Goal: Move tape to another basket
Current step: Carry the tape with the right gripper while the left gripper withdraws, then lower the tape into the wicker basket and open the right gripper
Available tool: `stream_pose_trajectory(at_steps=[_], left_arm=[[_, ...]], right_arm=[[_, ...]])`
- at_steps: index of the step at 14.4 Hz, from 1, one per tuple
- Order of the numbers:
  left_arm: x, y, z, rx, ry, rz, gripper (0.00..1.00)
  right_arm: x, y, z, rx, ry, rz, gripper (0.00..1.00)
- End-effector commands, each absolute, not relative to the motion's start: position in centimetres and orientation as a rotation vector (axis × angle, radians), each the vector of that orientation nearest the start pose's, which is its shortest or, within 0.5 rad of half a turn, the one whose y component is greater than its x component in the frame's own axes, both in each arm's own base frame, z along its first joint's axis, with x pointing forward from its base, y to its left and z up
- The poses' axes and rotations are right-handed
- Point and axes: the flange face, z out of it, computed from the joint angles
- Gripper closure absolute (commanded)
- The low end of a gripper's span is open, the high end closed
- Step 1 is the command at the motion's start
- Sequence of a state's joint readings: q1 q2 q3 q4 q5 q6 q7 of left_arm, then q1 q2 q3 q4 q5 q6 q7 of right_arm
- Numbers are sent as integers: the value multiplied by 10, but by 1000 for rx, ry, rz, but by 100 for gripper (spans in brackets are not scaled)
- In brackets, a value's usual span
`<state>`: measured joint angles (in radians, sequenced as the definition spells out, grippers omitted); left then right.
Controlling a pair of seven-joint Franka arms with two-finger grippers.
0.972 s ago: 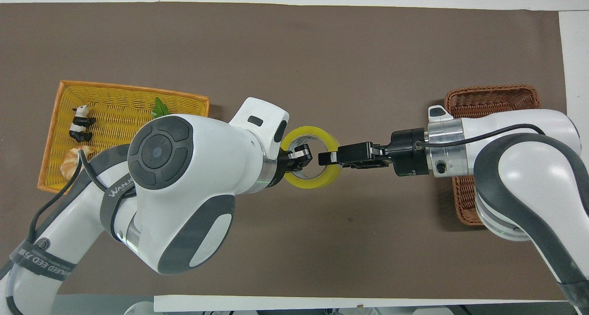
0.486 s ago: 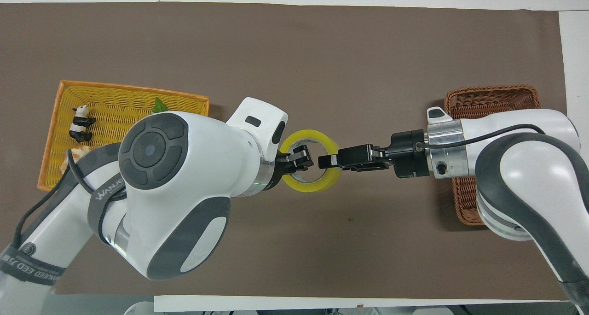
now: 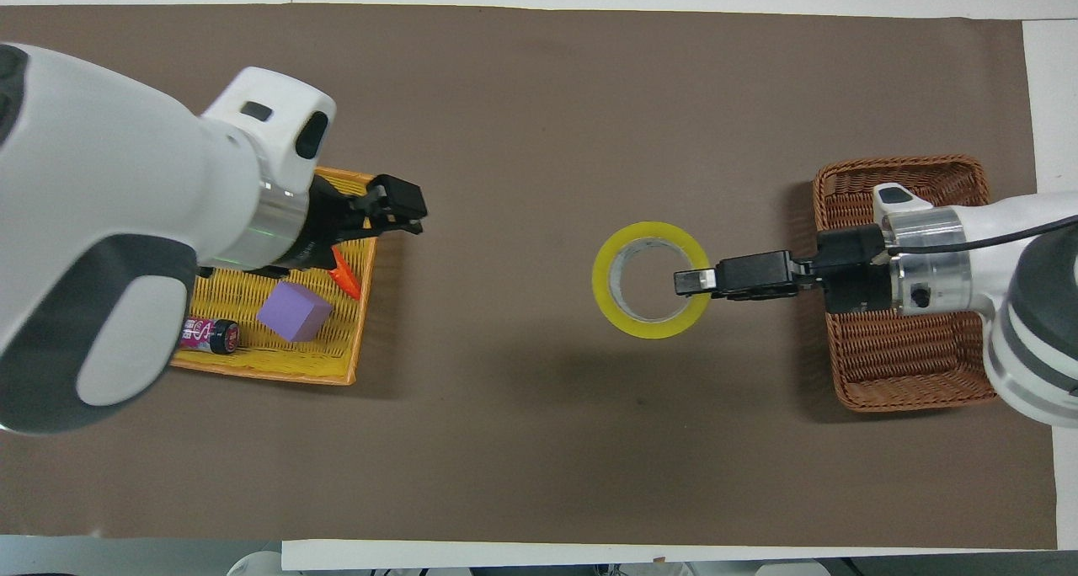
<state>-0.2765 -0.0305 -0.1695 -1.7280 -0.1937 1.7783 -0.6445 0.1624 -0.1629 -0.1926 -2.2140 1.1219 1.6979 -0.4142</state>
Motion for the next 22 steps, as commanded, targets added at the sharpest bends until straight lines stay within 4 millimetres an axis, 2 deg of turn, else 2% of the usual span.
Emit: stream_pose_trajectory(at_steps=[1, 2, 4, 7, 8, 14, 16, 20, 22], left_arm=[[529, -158, 577, -3287, -166, 77, 1], [535, -136, 575, -3262, -62, 53, 1], [544, -90, 571, -3200, 90, 29, 1], [551, -45, 571, -3165, 88, 0, 0], [550, -39, 570, -3165, 78, 7, 0], [550, -10, 571, -3163, -16, 18, 0], [550, -18, 571, -3161, 9, 18, 0], [550, -36, 573, -3160, 59, 2, 0], [548, -30, 577, -3160, 45, 2, 0]], right_arm=[[466, 3, 472, -2029, -31, 71, 100], [460, -26, 472, -2056, -12, 81, 100], [446, -81, 459, -2080, 13, 84, 100], [442, -167, 432, -2143, 105, 101, 100], [445, -189, 420, -2172, 99, 105, 100], [465, -222, 375, -2272, 76, 82, 100], [470, -223, 360, -2308, 19, 66, 100], [467, -228, 352, -2372, -50, 73, 100], [466, -229, 352, -2377, -54, 78, 99]])
